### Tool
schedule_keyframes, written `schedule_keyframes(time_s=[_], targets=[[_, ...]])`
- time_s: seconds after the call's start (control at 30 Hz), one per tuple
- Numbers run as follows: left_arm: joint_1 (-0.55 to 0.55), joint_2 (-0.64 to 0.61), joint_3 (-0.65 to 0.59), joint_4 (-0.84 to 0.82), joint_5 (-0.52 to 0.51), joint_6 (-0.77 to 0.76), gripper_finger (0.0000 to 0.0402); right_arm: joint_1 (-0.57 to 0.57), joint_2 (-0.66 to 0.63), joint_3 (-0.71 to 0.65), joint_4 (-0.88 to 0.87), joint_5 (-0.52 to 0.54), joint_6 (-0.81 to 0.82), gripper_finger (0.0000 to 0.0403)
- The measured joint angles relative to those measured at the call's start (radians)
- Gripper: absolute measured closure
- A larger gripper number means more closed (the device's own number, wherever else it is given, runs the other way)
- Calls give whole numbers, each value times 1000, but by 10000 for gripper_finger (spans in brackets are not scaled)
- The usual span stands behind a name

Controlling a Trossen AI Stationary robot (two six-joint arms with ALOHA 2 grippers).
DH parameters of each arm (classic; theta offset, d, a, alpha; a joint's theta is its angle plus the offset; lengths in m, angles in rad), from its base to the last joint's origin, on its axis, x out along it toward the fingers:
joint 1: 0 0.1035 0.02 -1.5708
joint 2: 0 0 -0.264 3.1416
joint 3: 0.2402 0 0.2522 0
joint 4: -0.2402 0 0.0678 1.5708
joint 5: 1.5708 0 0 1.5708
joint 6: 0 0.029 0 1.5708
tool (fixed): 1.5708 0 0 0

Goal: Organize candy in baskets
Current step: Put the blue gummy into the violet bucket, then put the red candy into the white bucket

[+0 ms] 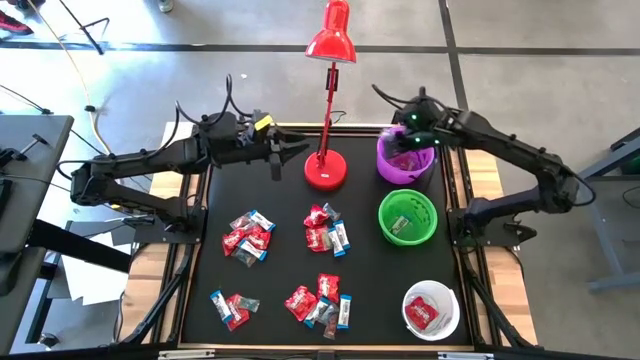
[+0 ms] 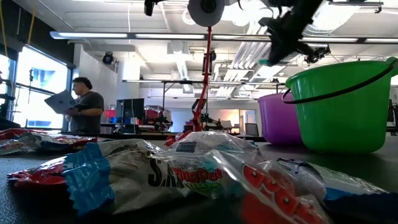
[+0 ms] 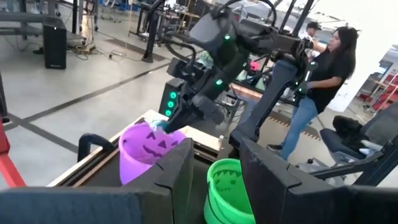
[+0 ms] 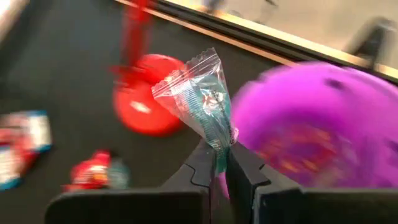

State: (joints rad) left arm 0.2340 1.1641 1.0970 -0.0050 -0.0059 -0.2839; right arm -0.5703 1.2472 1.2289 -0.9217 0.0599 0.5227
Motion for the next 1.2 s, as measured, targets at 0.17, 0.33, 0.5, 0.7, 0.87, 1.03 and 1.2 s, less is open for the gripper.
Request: schedule_keyframes(time_s=[0.17,0.33,0.5,0.7,0.87,1.03,1.2], targets=[[0,0,0,-1,-7,23,284,-57,2,0,-85,46,-38,389],[0,0,0,-4,-9,26,284,-87,2,0,-109,44,-150,373],[0,0,0,-53,-10,25,284,-97,2,0,-167,43,-210,314],[1,0,0,-172,-10,0,284,-98,2,0,-174,42,-217,251],[6,0,1,-358,-10,-11,284,-92,2,0,-163,-122,-167,244],[30,0,0,-647,-12,-73,284,-25,2,0,-116,-253,-135,250],[35,1,-29,-935,-56,-202,284,75,2,0,-102,-302,-113,252]])
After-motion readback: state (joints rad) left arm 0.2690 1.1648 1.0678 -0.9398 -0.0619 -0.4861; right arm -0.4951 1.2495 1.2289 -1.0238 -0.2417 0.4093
